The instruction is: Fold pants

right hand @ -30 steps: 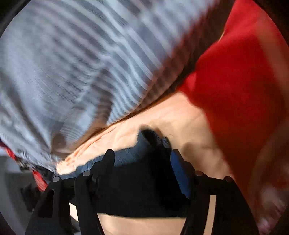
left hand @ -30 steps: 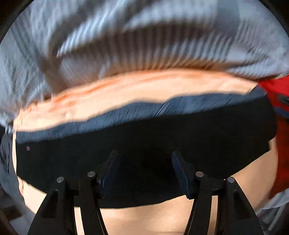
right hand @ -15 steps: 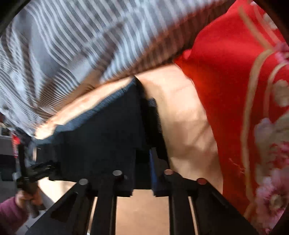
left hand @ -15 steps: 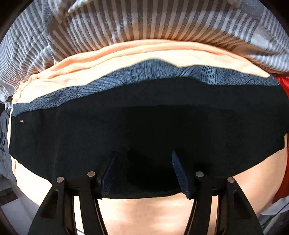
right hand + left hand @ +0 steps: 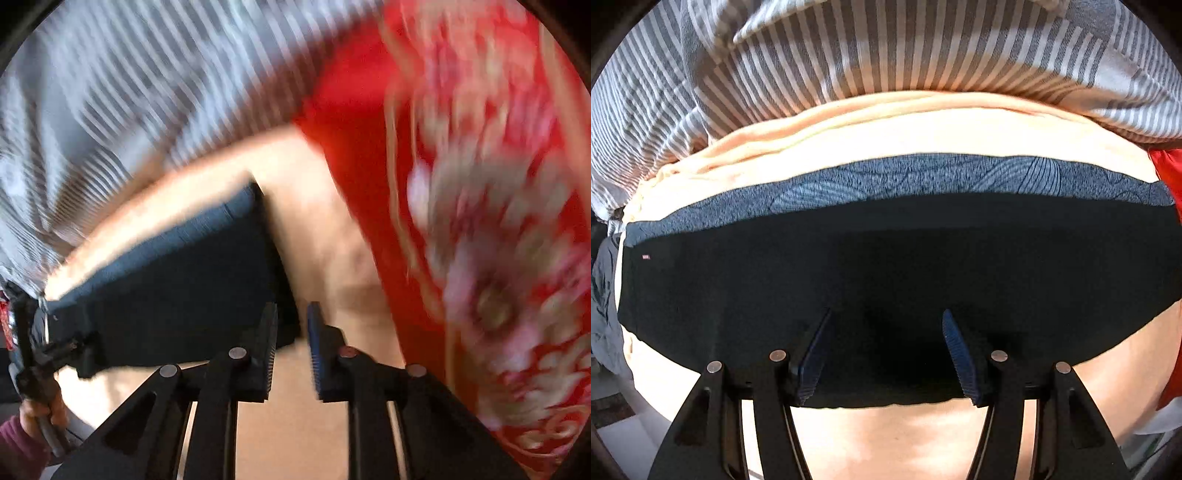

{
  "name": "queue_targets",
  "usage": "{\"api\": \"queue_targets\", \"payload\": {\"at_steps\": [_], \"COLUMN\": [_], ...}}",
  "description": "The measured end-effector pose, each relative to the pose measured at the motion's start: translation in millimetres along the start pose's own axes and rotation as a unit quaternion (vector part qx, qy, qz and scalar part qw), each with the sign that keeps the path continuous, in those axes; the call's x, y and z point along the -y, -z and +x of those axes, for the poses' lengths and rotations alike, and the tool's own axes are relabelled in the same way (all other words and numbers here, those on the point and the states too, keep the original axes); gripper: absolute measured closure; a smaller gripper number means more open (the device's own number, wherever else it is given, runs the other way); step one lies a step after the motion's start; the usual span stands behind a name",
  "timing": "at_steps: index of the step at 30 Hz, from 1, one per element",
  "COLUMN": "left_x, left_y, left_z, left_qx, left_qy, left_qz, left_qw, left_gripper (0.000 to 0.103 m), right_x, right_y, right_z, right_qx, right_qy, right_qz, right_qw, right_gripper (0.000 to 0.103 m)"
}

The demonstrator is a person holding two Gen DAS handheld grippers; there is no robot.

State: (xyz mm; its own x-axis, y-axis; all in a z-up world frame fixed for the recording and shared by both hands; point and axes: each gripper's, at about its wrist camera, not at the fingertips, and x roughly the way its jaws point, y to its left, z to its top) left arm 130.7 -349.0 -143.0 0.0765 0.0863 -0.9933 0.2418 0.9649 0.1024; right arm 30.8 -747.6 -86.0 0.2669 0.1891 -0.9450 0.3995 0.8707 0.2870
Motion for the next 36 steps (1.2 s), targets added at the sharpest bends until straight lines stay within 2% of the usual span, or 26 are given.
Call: {"api": "queue_targets", "payload": {"at_steps": [2, 5, 7, 9, 10, 11, 12, 14, 16, 18, 21, 24, 26, 27, 28, 30, 33, 36], "left_x": [3, 19, 29, 34, 33, 30, 29, 15, 8, 3, 8, 14, 10, 3, -6, -28, -73, -128], "left_y": [-7, -13, -12, -8, -6, -4, -2, 5, 1, -11, -32, -49, -53, -55, -55, -53, -51, -47], "left_z": [6, 15, 22, 26, 26, 26, 27, 31, 22, 13, 14, 38, 50, 53, 54, 56, 63, 70], "left_qx": [-0.003, 0.000, 0.005, 0.013, 0.017, 0.019, 0.017, 0.009, 0.025, 0.050, 0.066, 0.054, 0.059, 0.064, 0.067, 0.071, 0.070, 0.059], "left_qy": [0.001, 0.011, 0.002, -0.004, 0.000, 0.008, 0.009, 0.014, 0.010, 0.014, 0.030, 0.021, 0.015, 0.024, 0.031, 0.020, -0.011, -0.046], "left_qz": [-0.006, -0.017, -0.006, 0.001, 0.000, -0.003, -0.008, -0.018, -0.017, -0.010, -0.012, -0.017, -0.016, -0.019, -0.023, -0.029, -0.061, -0.109], "left_qw": [1.0000, 0.9998, 1.0000, 0.9999, 0.9999, 0.9998, 0.9998, 0.9997, 0.9995, 0.9986, 0.9973, 0.9982, 0.9980, 0.9975, 0.9970, 0.9968, 0.9956, 0.9912], "left_gripper": [0.041, 0.041, 0.041, 0.041, 0.041, 0.040, 0.034, 0.033, 0.033, 0.033, 0.033, 0.033, 0.033, 0.033, 0.033, 0.033, 0.033, 0.033], "right_x": [-18, -44, -53, -47, -38, -26, -17, -11, -19, -29, -52, -70, -71, -65, -58, -53, -42, -49], "right_y": [-14, -38, -50, -50, -52, -55, -55, -52, -49, -44, -35, -21, -9, -4, 0, 3, 7, 10], "right_z": [1, 35, 68, 95, 103, 102, 101, 94, 86, 69, 60, 75, 97, 103, 102, 99, 94, 92], "right_qx": [0.006, -0.019, -0.036, -0.056, -0.054, -0.044, -0.046, -0.043, -0.037, -0.023, -0.013, -0.035, -0.064, -0.067, -0.047, -0.038, -0.034, -0.031], "right_qy": [-0.017, -0.037, -0.048, -0.019, -0.019, -0.038, -0.055, -0.056, -0.028, -0.008, -0.027, -0.032, -0.016, -0.020, -0.038, -0.049, -0.049, -0.041], "right_qz": [-0.023, -0.045, -0.054, -0.066, -0.051, -0.020, 0.010, 0.036, 0.020, 0.001, -0.037, -0.066, -0.061, -0.054, -0.045, -0.049, -0.063, -0.072], "right_qw": [1.000, 0.998, 0.997, 0.996, 0.997, 0.998, 0.997, 0.997, 0.999, 1.000, 0.999, 0.997, 0.996, 0.996, 0.997, 0.997, 0.996, 0.996], "right_gripper": [0.082, 0.082, 0.082, 0.095, 0.103, 0.103, 0.103, 0.103, 0.103, 0.096, 0.096, 0.096, 0.097, 0.097, 0.100, 0.101, 0.101, 0.101]}}
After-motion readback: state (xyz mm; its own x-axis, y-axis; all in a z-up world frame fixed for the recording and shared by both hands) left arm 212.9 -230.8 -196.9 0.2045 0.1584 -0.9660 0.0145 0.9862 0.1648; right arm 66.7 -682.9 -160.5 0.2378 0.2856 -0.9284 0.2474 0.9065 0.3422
